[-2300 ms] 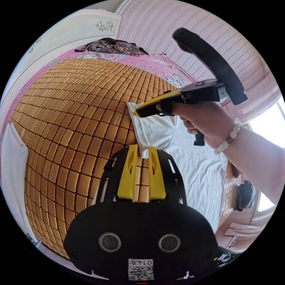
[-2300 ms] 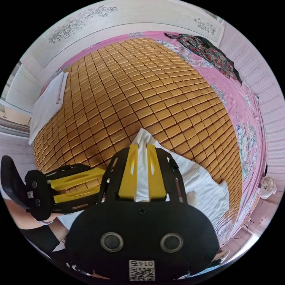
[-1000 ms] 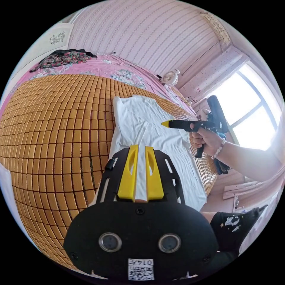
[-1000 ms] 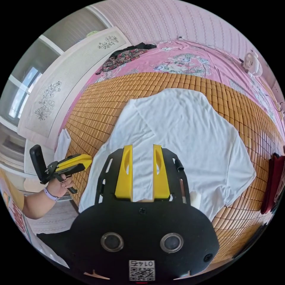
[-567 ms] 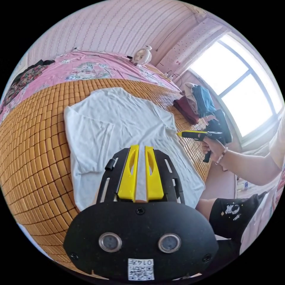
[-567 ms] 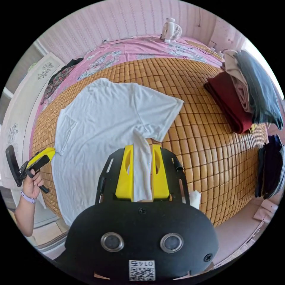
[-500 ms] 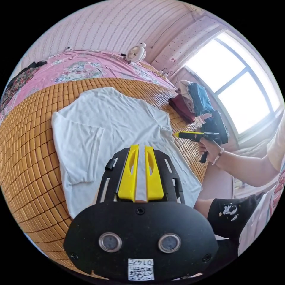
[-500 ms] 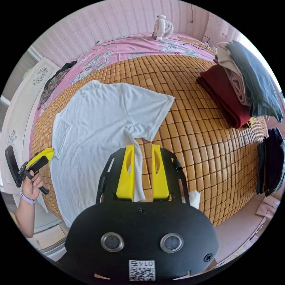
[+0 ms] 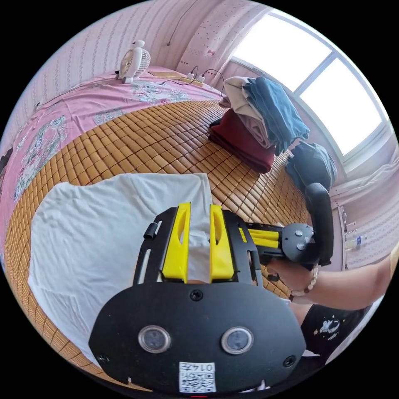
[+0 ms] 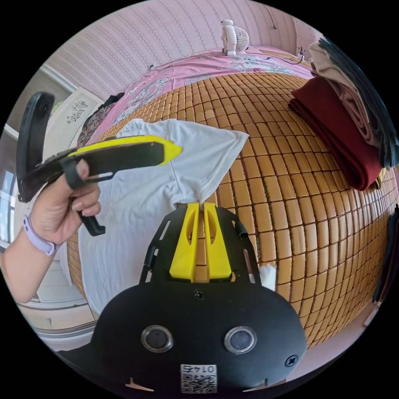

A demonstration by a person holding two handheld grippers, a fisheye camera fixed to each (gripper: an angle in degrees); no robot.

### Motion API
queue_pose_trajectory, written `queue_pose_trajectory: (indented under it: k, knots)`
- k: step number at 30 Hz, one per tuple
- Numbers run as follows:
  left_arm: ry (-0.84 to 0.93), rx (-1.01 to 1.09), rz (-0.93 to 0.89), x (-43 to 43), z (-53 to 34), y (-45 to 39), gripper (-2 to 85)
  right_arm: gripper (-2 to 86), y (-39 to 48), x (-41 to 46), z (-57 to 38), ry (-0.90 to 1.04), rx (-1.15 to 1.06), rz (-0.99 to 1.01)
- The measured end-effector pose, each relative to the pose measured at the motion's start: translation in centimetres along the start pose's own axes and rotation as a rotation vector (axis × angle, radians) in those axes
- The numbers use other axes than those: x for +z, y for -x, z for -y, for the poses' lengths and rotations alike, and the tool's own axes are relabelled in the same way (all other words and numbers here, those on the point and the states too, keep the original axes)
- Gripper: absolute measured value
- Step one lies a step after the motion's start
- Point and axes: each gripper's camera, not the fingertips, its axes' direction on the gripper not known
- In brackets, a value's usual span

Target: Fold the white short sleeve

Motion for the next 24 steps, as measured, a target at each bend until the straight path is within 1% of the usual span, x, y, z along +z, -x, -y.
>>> queue_pose_trajectory:
  k: [3,8,10,11,13,16,18,19,21,22,23,24]
  knots:
    - [0.027,0.035,0.030,2.3,3.9,-1.7,7.7,1.2,-0.7,0.3,-0.7,-0.011,-0.045,-0.012]
    - [0.088,0.037,0.080,5.5,8.0,-3.5,7.2,0.8,-2.5,0.8,-1.2,-0.008,-0.054,0.016]
    - [0.152,0.051,0.097,6.7,8.5,-4.0,4.4,0.8,-3.1,1.0,-1.4,-0.007,-0.068,0.024]
    - [0.124,0.072,0.157,6.5,8.4,-4.3,2.2,0.8,-3.3,1.1,-1.5,-0.008,-0.083,0.022]
    - [0.115,0.098,0.165,6.1,8.1,-4.4,0.1,0.9,-3.6,1.3,-1.6,-0.006,-0.098,0.017]
    - [0.065,0.046,0.175,3.9,6.8,-3.4,-0.7,1.3,-4.5,1.2,-1.6,-0.013,-0.099,0.010]
    - [-0.061,-0.010,0.182,-0.6,4.7,-2.1,-0.8,1.8,-4.7,-0.2,-1.3,-0.058,-0.170,0.012]
    - [-0.092,-0.028,0.182,-2.0,3.9,-1.6,-0.7,2.0,-4.5,-0.6,-1.2,-0.069,-0.208,0.011]
    - [-0.184,-0.112,0.191,-7.3,-0.2,0.4,-0.3,3.8,-3.0,-2.5,-1.2,-0.115,-0.404,0.026]
    - [-0.193,-0.131,0.189,-8.4,-1.4,0.9,0.0,4.5,-2.6,-2.9,-1.3,-0.123,-0.453,0.044]
    - [-0.201,-0.176,0.212,-10.3,-4.1,2.0,0.7,6.1,-1.9,-3.6,-1.5,-0.118,-0.546,0.109]
    - [-0.205,-0.233,0.236,-11.6,-7.0,3.2,3.4,7.9,-1.6,-3.9,-1.6,-0.101,-0.592,0.186]
